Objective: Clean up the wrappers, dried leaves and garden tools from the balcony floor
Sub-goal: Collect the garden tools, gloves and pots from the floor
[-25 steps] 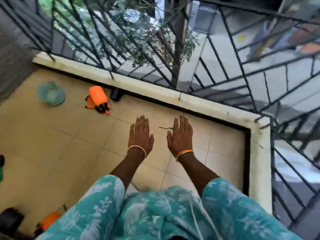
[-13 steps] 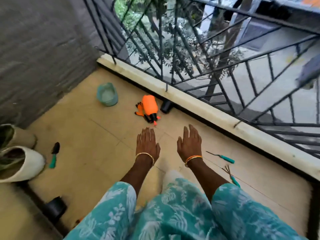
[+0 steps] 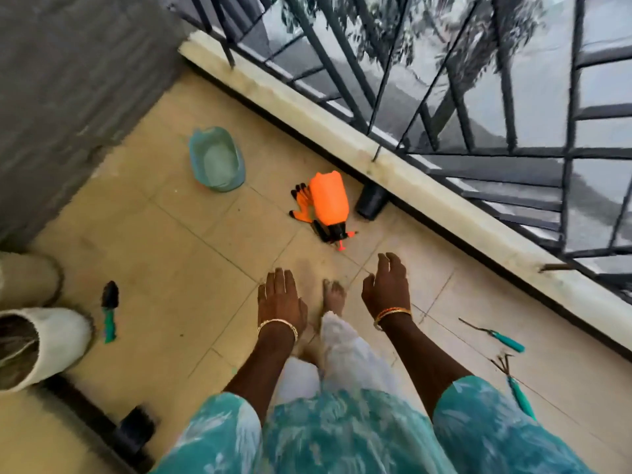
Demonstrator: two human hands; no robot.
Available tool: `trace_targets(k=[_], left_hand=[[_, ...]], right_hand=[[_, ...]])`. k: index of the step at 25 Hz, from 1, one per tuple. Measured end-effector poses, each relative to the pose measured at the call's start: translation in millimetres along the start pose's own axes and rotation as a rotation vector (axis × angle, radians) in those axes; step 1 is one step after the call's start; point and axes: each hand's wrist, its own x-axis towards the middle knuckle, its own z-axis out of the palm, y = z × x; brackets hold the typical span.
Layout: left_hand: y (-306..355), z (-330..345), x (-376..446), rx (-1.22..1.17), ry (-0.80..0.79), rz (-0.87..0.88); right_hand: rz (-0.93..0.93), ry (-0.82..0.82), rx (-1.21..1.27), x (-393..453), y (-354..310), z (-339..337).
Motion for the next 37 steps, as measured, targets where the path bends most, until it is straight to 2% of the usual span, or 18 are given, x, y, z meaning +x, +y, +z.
trace_targets(k=[4, 7, 9, 11, 14, 17, 21, 24, 28, 32, 34, 37], left_hand=[[-15, 33, 105, -0.078, 0.003, 0.029], [-25, 92, 200, -0.086, -0.132, 0.055], [-28, 139, 275, -0.037, -0.12, 0.153], [-29, 189, 351, 0.073, -0.179, 0.28], [-22, 244, 436, 0.177, -0.221, 0.405], [-9, 288, 479, 0.208, -0.141, 0.511], [0, 311, 492, 0.333, 0.089, 0.543], [4, 314, 493, 0.361, 0.079, 0.521], [11, 289, 490, 0.313, 0.029, 0.479], [14, 240, 475, 0.32, 0.019, 0.632], [17, 208, 461, 0.311, -0.058, 0.69], [30, 148, 423, 0.184, -0.183, 0.734]], right_hand=[[0.142, -0.012, 0.106, 85, -3, 74], [0.293, -0.027, 0.22, 156, 12, 157], [0.435, -0.035, 0.297, 207, 32, 217], [0.634, -0.032, 0.406, 256, 59, 279], [0.864, 0.005, 0.721, 308, 92, 346], [0.819, 0.019, 0.984, 336, 116, 380], [0.69, -0.095, 1.174, 342, 129, 389], [0.717, -0.162, 1.298, 340, 127, 391], [0.838, -0.126, 1.337, 338, 108, 370], [0.875, -0.113, 1.306, 319, 85, 319], [0.911, -0.113, 1.245, 304, 72, 288], [0.986, -0.008, 1.111, 275, 50, 236]])
